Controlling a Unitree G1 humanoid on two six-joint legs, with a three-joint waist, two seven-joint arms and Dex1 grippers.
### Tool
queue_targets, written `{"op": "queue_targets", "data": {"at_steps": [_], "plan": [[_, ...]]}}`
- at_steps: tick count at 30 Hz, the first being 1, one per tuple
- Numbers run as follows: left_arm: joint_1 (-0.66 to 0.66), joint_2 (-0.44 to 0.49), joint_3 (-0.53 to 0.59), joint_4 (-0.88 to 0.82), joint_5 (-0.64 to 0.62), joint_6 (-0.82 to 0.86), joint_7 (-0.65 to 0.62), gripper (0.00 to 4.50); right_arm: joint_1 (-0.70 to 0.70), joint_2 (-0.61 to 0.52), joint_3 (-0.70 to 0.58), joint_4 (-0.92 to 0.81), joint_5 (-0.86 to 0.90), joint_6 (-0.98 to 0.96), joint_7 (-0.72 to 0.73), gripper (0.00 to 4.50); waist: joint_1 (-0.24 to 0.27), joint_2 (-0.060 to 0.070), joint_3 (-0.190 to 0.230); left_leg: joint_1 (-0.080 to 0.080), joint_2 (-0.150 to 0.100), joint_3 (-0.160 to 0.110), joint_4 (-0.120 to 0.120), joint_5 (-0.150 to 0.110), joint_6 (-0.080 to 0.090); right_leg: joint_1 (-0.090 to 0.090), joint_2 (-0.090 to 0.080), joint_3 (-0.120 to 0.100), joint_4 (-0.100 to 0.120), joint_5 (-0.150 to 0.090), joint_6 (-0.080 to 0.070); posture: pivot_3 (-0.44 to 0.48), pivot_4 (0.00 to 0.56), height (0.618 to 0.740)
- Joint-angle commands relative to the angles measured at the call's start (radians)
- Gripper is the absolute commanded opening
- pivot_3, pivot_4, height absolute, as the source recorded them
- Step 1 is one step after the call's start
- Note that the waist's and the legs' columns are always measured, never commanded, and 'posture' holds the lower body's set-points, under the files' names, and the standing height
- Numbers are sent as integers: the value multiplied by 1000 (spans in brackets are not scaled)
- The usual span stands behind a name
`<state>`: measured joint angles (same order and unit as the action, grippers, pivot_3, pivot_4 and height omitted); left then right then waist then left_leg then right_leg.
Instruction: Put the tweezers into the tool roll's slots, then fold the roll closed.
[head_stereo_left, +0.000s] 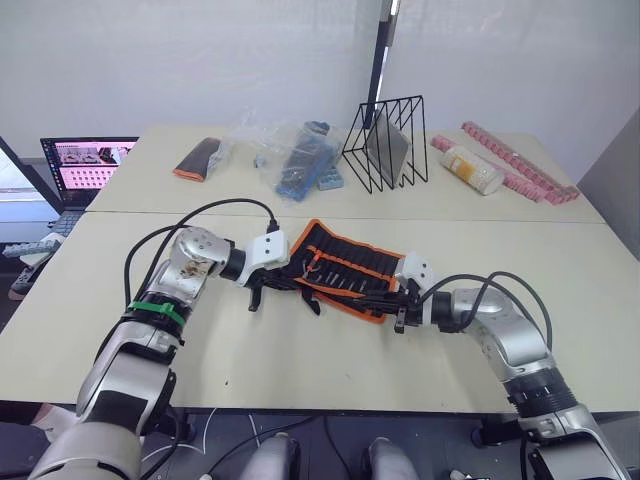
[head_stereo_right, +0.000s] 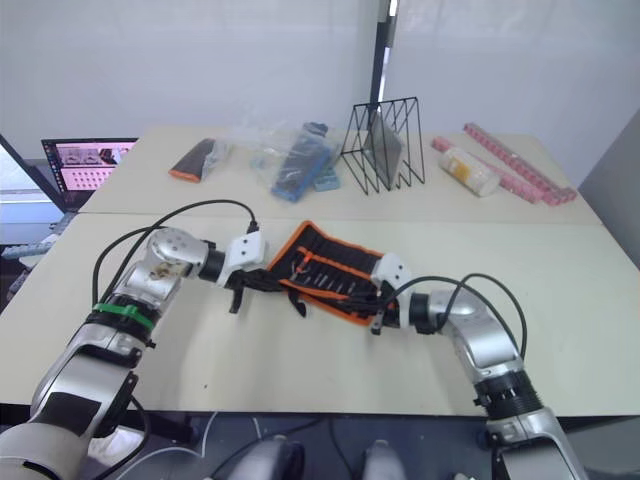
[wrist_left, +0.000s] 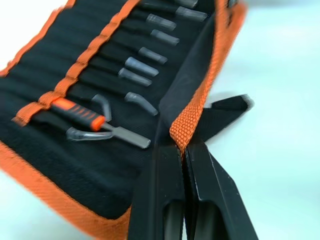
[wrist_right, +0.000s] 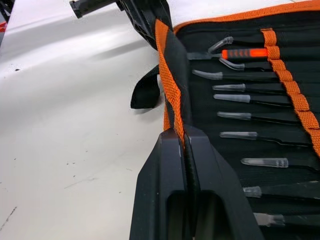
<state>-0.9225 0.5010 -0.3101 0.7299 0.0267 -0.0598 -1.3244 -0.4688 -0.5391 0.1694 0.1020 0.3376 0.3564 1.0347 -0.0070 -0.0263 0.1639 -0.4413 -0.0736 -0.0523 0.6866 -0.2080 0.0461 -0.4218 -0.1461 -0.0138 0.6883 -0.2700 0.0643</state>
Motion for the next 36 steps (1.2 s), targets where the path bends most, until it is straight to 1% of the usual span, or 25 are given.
{"op": "queue_targets", "data": {"at_steps": [1, 5, 11, 14, 17, 19, 22, 29, 33, 36], "plan": [[-59, -7, 15, 66, 15, -23, 7, 0, -31, -8, -33, 21, -4, -17, 8, 36, -4, 0, 0, 0, 0, 0, 0, 0, 0, 0, 0, 0, 0, 0, 0, 0, 150, 687], [-71, -5, 22, 79, -3, 18, -55, 0, -37, -14, -40, 39, -3, -21, 22, 36, -6, 0, 0, -2, 0, 0, 0, 0, 0, -2, 0, 0, 1, 0, 0, 0, 150, 687], [-14, 30, 35, -42, -72, 135, -211, 0, -26, -25, -53, 3, 33, 17, 59, 36, -10, 0, 0, -2, 0, 0, 0, 0, 0, -2, 0, 0, 1, 0, 0, 0, 150, 687], [-3, 37, 36, -72, -79, 164, -221, 0, -31, -26, -56, -1, 35, 29, 67, 36, -9, 0, 0, -2, 1, 0, 0, 0, 0, -2, 0, 0, 1, 0, 0, 0, 150, 687], [-31, 22, 32, -13, -44, 115, -150, 0, -47, -25, -58, 23, 24, 18, 69, 36, -8, 0, 0, -2, 1, 0, 0, 0, 0, -2, 0, 0, 1, 0, 0, 0, 150, 687], [-60, 5, 25, 49, -10, 65, -80, 0, -65, -23, -50, 64, -5, -8, 60, 36, -6, 0, 0, -2, 1, 0, 0, 0, 0, -1, 0, 0, 1, 0, 0, 0, 150, 687], [-96, -25, 22, 122, 18, 16, -24, 0, -96, -10, -36, 128, -43, -37, 40, 36, -4, -1, 0, -2, 0, 0, 1, 0, 0, -1, 0, 0, 1, 0, 0, 0, 150, 687], [-150, -82, 34, 244, 52, -47, 72, 0, -131, 36, -27, 226, -109, -86, -6, 36, -7, -1, 0, -3, 0, 0, 1, 0, 0, -2, 0, 0, 2, 0, 0, 0, 150, 687], [-162, -93, 42, 270, 49, -55, 76, 0, -137, 52, -38, 266, -144, -116, -53, 36, -6, -1, 0, -4, 0, 0, 4, 0, 1, -3, 0, 0, 4, 0, 0, 0, 150, 687], [-176, -102, 46, 289, 55, -53, 103, 0, -143, 60, -40, 300, -169, -149, -84, 36, -6, -1, 0, -4, 0, 0, 6, -1, 1, -3, 0, 0, 5, 0, 0, 0, 150, 687]]}}
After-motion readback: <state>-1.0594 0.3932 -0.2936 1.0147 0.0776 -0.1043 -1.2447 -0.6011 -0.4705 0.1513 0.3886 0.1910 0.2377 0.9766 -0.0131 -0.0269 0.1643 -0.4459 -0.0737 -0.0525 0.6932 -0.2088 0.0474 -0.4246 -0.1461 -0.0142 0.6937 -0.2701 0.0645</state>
